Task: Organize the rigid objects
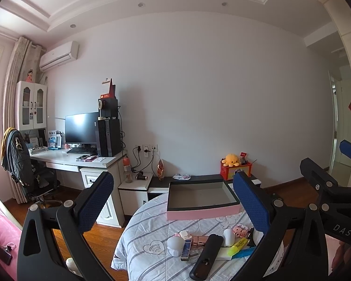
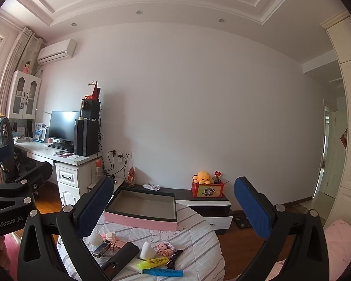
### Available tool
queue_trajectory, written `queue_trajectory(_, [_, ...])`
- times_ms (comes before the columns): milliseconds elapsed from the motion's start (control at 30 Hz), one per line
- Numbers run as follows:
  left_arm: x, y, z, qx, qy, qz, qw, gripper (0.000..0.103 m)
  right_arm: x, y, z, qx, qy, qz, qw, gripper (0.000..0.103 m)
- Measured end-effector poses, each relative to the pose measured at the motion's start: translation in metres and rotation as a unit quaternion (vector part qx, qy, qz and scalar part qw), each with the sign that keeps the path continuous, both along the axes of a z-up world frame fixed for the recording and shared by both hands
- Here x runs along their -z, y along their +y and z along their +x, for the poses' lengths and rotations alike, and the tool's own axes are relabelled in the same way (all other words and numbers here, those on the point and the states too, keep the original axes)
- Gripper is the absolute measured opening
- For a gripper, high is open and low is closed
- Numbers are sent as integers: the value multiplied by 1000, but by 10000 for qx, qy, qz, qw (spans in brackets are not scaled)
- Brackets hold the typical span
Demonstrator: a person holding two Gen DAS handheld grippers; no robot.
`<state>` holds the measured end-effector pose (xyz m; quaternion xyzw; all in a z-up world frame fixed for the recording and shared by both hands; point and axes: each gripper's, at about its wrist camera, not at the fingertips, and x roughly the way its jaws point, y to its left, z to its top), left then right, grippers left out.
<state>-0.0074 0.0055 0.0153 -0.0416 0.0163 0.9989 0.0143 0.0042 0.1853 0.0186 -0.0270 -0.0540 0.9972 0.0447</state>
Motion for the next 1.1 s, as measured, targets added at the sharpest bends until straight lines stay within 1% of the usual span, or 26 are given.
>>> queue_trajectory(767, [5, -2, -4, -1, -55, -23, 10000, 103, 3, 0, -3, -25, -70, 29, 10000, 103])
queue_trajectory(1100, [11, -3, -15, -46, -145, -48, 9999, 103, 3, 2, -8, -15, -103, -6, 9999, 103])
